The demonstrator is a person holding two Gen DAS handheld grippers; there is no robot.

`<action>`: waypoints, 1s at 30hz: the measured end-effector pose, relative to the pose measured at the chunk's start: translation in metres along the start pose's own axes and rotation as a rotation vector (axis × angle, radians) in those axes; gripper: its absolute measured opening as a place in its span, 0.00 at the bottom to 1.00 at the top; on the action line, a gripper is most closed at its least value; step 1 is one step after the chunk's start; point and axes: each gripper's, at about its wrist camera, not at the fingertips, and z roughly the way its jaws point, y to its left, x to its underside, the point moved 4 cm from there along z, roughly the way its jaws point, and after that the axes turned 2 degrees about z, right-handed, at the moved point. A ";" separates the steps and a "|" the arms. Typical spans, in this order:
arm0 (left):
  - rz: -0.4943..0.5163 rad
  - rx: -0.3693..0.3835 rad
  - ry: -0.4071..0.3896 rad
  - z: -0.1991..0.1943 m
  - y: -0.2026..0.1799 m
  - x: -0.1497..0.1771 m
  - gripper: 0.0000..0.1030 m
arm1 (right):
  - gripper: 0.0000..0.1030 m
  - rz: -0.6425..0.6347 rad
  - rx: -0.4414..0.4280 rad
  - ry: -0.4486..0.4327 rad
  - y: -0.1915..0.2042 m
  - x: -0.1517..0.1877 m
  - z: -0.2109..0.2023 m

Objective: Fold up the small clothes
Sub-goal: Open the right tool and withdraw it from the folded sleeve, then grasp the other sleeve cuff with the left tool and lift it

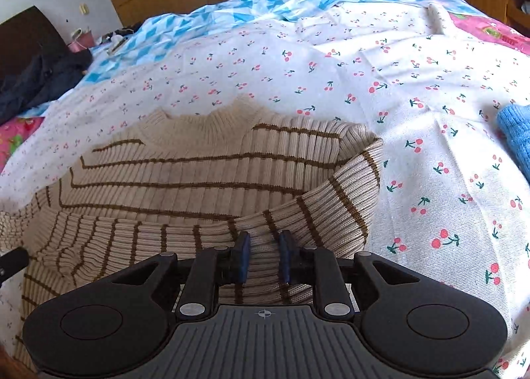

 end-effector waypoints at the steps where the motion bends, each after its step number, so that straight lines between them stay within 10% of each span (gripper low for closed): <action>1: 0.000 -0.025 0.000 0.008 0.001 0.000 1.00 | 0.19 -0.007 -0.003 -0.005 0.000 0.001 -0.001; 6: 0.009 -0.092 0.087 0.041 0.016 0.015 1.00 | 0.18 0.029 -0.034 -0.021 -0.015 0.009 -0.007; 9: -0.054 -0.049 0.084 0.037 0.028 0.018 0.99 | 0.19 0.045 -0.037 -0.043 -0.016 0.011 -0.011; 17: -0.169 -0.213 0.013 -0.008 0.111 -0.007 0.95 | 0.23 0.013 -0.102 -0.186 0.008 0.028 -0.040; 21: -0.278 -0.321 -0.008 -0.022 0.169 -0.020 0.85 | 0.23 -0.029 -0.160 -0.185 0.025 0.030 -0.039; 30: -0.570 -0.307 -0.025 0.002 0.240 -0.026 0.55 | 0.25 -0.098 -0.182 -0.160 0.040 0.044 -0.030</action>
